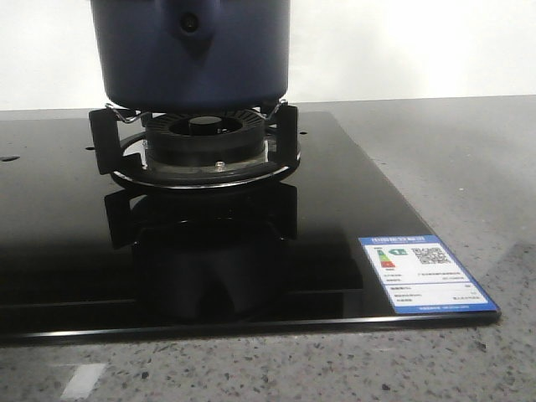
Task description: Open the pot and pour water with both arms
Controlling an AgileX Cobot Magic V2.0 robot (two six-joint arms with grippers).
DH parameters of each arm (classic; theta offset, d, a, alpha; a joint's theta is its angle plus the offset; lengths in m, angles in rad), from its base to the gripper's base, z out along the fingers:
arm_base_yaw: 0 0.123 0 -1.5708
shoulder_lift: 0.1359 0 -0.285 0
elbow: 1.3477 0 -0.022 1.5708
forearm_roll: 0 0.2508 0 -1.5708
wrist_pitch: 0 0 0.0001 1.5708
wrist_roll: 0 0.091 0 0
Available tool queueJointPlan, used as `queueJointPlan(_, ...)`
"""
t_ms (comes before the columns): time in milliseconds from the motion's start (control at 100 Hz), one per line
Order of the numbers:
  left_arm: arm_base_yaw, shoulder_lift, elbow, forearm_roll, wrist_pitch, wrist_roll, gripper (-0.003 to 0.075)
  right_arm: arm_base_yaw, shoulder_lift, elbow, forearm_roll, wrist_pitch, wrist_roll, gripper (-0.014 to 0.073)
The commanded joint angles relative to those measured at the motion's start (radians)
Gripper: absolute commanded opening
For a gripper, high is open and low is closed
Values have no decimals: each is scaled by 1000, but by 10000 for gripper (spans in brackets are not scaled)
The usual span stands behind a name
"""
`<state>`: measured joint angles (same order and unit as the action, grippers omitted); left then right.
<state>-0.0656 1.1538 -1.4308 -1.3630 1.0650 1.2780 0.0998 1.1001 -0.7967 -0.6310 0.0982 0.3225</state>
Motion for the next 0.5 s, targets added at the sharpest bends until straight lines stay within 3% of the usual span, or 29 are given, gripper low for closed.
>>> queueJointPlan(0,1,-5,-10,-95,-59,-7,244,-35,-51,102,17,-233,4,267)
queueJointPlan(110,1,19,11,-95,-59,-7,244,-46,-49,238,49,-390,4,267)
queueJointPlan(240,1,29,36,-95,-67,1,244,-46,-46,313,124,-447,4,302)
queueJointPlan(490,1,40,74,-97,-85,25,244,-46,-48,315,139,-481,4,614)
